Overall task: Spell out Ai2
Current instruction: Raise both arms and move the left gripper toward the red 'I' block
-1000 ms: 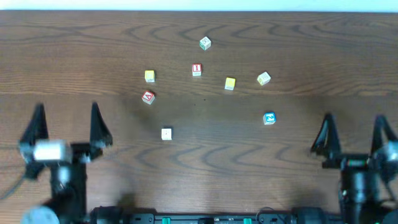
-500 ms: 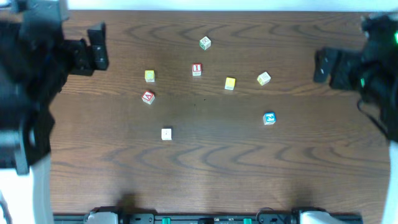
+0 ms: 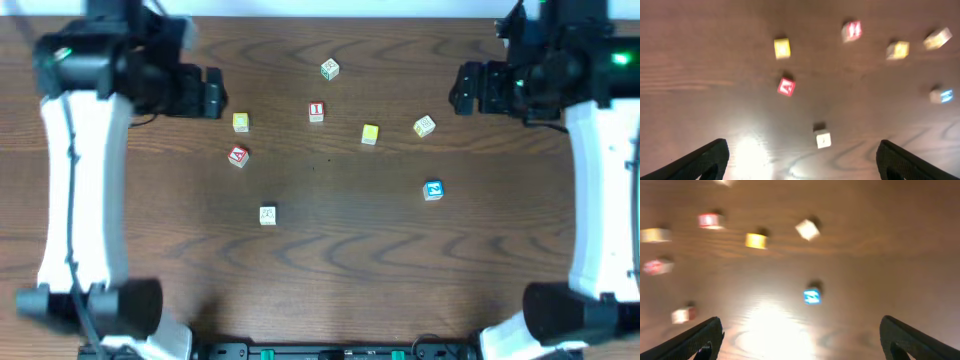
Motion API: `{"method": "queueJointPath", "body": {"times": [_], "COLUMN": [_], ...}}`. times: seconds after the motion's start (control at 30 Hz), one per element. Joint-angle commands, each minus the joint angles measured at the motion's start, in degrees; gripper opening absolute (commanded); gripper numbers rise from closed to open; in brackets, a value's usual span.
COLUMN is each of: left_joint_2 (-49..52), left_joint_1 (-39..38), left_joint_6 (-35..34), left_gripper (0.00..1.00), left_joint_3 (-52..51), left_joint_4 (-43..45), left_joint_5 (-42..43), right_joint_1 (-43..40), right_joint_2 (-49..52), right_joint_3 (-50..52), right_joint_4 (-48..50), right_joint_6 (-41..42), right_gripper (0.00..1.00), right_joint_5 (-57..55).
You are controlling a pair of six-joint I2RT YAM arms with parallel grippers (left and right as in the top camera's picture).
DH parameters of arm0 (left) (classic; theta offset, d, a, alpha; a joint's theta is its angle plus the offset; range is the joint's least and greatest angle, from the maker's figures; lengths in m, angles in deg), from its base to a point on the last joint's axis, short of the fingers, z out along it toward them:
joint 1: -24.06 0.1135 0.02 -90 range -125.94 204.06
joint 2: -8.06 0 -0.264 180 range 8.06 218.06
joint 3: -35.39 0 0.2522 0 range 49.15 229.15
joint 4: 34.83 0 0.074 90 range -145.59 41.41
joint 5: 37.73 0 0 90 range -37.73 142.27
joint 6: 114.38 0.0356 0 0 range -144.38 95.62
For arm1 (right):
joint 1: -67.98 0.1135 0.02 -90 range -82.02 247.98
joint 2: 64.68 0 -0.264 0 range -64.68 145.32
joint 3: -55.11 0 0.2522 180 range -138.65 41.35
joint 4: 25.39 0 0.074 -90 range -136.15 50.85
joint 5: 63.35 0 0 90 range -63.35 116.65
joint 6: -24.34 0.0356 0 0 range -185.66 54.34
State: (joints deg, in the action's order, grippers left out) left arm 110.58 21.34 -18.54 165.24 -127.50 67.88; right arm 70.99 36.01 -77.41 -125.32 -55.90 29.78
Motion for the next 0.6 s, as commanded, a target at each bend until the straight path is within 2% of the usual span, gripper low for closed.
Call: {"method": "queueJointPath", "body": {"times": [0.0, 0.2, 0.3, 0.37, 0.5, 0.57], "left_joint_2": [4.70, 8.79, 9.90, 10.54, 12.74, 15.04], "left_joint_1": [-3.10, -8.68, -9.73, -10.14, -11.50, -12.52], "left_joint_6": [0.33, 2.27, 2.27, 1.79, 1.97, 2.69], "left_gripper": [0.95, 0.95, 0.95, 0.95, 0.95, 0.95], "left_joint_3": [0.76, 0.74, 0.74, 0.74, 0.74, 0.74], "left_joint_4": [-0.39, -0.57, 0.68, 3.23, 11.67, 13.88], "left_joint_5": [-5.05, -6.62, -8.37, -8.00, -9.55, -13.16], "right_joint_1": [1.99, 4.42, 4.70, 4.52, 4.57, 4.44], "right_joint_2": [2.71, 6.34, 6.49, 7.06, 9.88, 10.93], "right_joint_3": [-0.85, -0.83, -0.74, -0.52, -0.48, -0.48], "right_joint_4": [-0.15, -0.46, 1.44, 2.82, 5.44, 5.60], "right_joint_6": [5.09, 3.52, 5.01, 8.74, 8.46, 8.92], "right_gripper": [0.99, 0.99, 0.99, 0.99, 0.99, 0.99], "right_joint_5": [-8.70, -8.26, -4.09, -4.98, -8.92, -10.67]}}
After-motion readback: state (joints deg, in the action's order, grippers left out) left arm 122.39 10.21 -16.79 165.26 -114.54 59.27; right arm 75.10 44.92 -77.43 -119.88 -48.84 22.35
